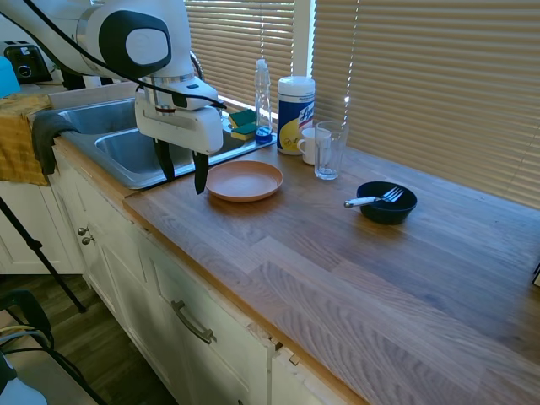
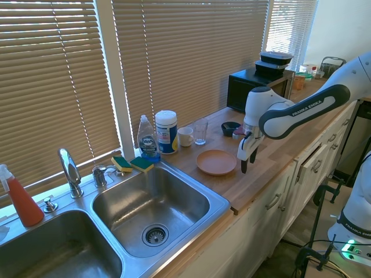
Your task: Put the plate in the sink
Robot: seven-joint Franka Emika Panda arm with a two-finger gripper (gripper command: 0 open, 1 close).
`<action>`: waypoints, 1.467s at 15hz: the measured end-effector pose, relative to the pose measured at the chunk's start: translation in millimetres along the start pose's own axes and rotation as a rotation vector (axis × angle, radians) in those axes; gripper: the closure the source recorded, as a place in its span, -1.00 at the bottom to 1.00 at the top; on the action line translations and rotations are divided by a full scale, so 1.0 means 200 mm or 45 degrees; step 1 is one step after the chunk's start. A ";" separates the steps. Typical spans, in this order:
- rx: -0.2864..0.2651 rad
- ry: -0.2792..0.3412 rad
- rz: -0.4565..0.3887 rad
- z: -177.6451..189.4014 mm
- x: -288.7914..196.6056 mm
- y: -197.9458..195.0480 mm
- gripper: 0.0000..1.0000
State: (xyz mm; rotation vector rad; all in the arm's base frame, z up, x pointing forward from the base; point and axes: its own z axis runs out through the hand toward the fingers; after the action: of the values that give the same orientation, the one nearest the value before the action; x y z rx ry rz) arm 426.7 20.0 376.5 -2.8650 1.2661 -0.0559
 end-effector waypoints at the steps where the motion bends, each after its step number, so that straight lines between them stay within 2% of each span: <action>1: -0.001 -0.001 0.000 0.00 0.00 0.00 -1.00; 4: 0.010 0.006 0.012 -0.01 0.02 0.00 -1.00; 11: 0.142 0.023 0.182 -0.15 0.40 0.11 -1.00; 13: 0.159 -0.006 0.224 -0.11 0.56 0.11 -1.00; 17: 0.201 -0.126 0.209 0.06 0.83 0.01 -1.00; 22: 0.202 -0.249 0.196 0.24 0.99 -0.11 -1.00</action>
State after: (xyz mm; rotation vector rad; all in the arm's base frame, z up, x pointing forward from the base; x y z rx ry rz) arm 578.1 -112.2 335.0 -2.5607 1.3693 0.1162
